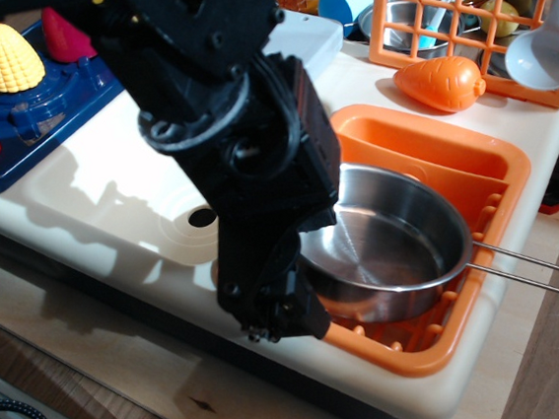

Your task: Put pan from drying rack into sink

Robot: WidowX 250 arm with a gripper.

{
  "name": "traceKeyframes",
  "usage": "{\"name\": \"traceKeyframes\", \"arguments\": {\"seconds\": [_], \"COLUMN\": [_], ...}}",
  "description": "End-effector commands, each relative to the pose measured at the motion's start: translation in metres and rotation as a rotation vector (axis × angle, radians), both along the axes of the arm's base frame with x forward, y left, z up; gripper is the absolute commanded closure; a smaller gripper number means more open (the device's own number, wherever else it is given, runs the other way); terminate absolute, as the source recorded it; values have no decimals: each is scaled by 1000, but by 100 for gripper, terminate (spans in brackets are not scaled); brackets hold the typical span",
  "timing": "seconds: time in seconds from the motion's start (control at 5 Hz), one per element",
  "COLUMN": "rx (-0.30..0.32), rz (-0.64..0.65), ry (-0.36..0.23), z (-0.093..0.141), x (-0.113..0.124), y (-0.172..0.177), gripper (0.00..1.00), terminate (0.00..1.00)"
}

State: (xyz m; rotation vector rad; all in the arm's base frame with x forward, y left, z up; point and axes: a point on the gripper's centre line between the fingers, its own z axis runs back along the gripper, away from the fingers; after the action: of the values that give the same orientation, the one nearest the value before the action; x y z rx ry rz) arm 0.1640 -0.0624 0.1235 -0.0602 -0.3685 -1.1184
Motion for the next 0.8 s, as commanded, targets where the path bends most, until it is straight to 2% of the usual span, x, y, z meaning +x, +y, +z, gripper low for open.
{"name": "traceKeyframes", "arguments": {"seconds": [0.0,0.2,0.4,0.6], "rx": [8,38,29,32], "rz": [-25,-44,-52,-51], "ry": [-20,-23,-24,-24], "z": [-2,-2,-2,-2], "x": [2,3,4,4], "y": [-3,-8,-5,-6], "gripper": [0,0,100,100], "terminate": [0,0,0,0]}}
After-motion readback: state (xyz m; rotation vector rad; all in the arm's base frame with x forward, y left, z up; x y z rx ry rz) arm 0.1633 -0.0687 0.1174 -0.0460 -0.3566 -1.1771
